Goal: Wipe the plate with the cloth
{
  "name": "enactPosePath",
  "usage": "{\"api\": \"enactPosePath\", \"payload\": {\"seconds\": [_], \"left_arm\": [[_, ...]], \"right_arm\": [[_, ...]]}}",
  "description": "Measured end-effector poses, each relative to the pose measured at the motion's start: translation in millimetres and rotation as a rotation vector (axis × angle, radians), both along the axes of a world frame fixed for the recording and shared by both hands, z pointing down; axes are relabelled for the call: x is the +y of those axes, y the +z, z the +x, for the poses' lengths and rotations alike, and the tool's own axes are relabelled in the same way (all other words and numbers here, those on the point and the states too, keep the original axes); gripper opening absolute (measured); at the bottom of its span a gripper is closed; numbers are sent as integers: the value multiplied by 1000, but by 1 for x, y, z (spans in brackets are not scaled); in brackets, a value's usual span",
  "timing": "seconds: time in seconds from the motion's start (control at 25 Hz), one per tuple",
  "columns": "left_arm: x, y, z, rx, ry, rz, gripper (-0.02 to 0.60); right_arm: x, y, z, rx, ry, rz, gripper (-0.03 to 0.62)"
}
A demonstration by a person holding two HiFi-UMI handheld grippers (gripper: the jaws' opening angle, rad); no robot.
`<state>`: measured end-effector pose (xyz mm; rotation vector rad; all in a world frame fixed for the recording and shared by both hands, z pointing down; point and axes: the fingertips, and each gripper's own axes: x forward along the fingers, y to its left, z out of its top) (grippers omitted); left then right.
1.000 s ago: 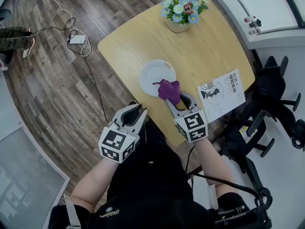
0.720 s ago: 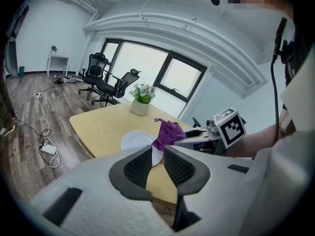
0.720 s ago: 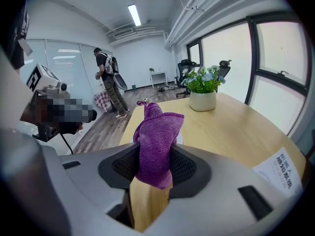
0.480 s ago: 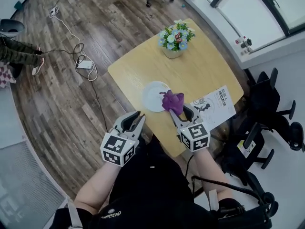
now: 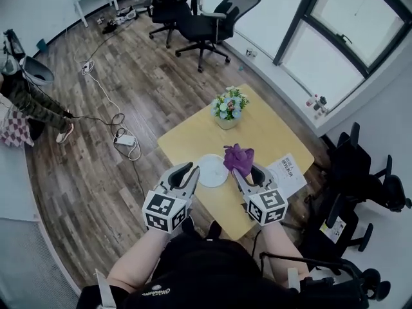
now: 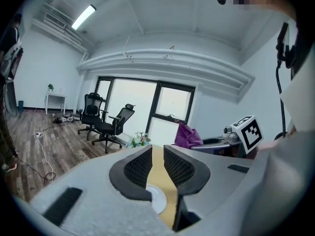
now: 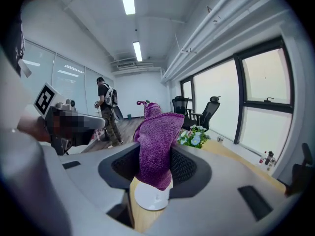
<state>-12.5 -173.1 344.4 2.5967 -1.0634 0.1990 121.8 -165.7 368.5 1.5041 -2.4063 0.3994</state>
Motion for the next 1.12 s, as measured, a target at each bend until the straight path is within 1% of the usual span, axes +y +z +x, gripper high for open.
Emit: {"api": "enactPosePath", "payload": {"seconds": [0.24, 0.36, 0.6, 1.12], "left_arm": [[-1, -42, -5, 19, -26, 101, 77], [-4, -59, -11, 31, -47, 135, 77], [-2, -78, -16, 47, -59, 179, 77], [0, -75, -6, 41, -24, 177, 77]], "right_arm": [[8, -85, -11, -80, -9, 188, 158], [9, -114, -13, -99, -12, 251, 158], [11, -119, -10, -103, -2, 268, 158], [11, -118, -14, -98, -12, 271, 158]]}}
